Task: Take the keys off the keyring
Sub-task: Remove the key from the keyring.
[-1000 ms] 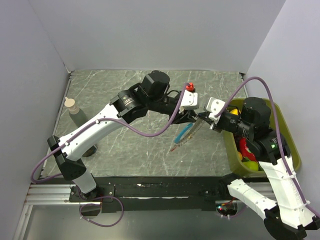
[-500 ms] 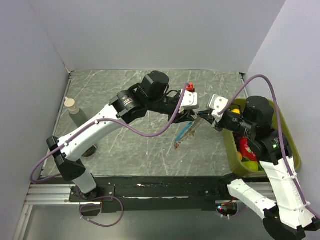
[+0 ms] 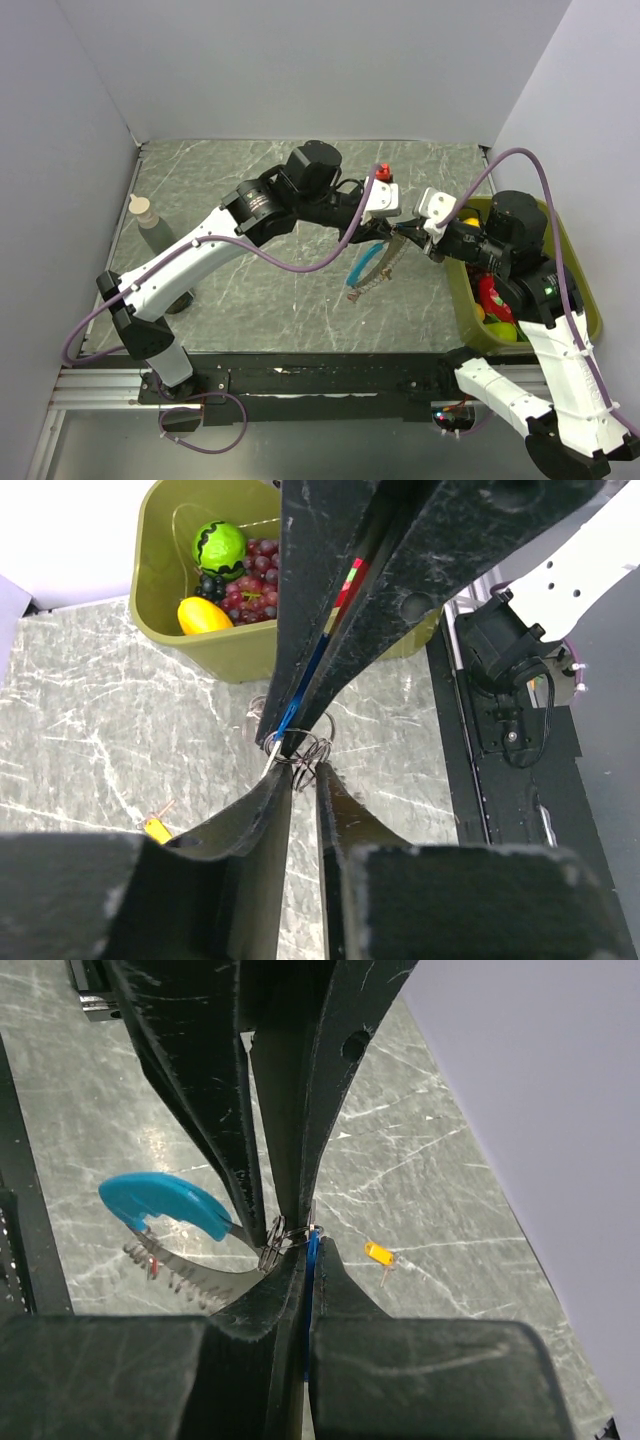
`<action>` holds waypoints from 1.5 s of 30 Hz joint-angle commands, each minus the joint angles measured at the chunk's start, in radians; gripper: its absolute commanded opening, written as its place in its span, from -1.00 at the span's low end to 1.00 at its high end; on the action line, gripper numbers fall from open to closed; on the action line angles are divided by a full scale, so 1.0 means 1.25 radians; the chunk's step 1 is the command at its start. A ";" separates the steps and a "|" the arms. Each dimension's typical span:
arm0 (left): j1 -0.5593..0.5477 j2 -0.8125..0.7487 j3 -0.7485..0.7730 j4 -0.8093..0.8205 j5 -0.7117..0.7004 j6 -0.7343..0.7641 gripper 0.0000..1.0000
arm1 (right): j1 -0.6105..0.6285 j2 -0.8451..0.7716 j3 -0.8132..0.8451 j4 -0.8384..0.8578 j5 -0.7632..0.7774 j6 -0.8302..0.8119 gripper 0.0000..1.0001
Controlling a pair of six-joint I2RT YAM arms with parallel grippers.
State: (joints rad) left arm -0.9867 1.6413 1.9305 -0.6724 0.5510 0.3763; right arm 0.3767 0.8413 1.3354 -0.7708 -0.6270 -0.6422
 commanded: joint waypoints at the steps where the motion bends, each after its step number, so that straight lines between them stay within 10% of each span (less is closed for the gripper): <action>1: -0.007 0.016 0.041 0.019 -0.005 -0.007 -0.65 | 0.002 -0.010 0.014 0.066 -0.040 0.018 -1.00; 4: -0.008 0.017 0.040 0.018 -0.003 -0.005 -0.98 | 0.002 -0.013 0.010 0.068 -0.036 0.018 -1.00; 45: 0.081 -0.015 0.056 0.053 0.207 -0.112 -0.98 | 0.083 -0.073 -0.181 0.132 0.222 -0.205 -1.00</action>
State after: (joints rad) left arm -0.8921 1.6497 1.9415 -0.6994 0.7368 0.2684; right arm 0.4702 0.7547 1.1187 -0.5964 -0.4400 -0.8684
